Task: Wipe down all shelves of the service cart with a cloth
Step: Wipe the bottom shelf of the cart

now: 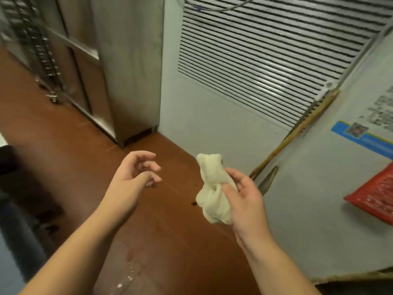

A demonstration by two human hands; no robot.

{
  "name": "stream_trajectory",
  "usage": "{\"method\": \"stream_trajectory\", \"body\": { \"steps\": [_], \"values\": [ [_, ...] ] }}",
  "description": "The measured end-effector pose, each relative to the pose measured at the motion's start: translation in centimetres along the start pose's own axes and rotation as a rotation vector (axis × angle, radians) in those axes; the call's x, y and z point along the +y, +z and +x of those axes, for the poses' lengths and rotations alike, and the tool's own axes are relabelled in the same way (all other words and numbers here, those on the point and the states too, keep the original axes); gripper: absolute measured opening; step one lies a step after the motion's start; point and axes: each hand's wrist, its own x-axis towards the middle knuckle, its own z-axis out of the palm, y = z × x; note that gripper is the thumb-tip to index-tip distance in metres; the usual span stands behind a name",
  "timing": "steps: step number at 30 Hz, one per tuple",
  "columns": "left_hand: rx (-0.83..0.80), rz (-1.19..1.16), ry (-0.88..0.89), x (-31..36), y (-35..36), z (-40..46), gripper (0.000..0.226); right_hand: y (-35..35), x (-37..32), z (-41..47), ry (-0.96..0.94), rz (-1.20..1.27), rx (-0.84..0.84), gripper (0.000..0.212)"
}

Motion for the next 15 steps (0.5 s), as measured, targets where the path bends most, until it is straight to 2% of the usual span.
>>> {"method": "stream_trajectory", "body": {
  "steps": [9, 15],
  "values": [
    [0.47, 0.037, -0.018, -2.8, -2.1, 9.7, 0.045, 6.8, 1.8, 18.3, -0.005, -0.013, -0.429, 0.027],
    [0.724, 0.036, -0.023, -2.6, -4.2, 11.3, 0.042, 14.4, 2.2, 24.8, -0.013, -0.019, -0.726, 0.027]
  ]
}}
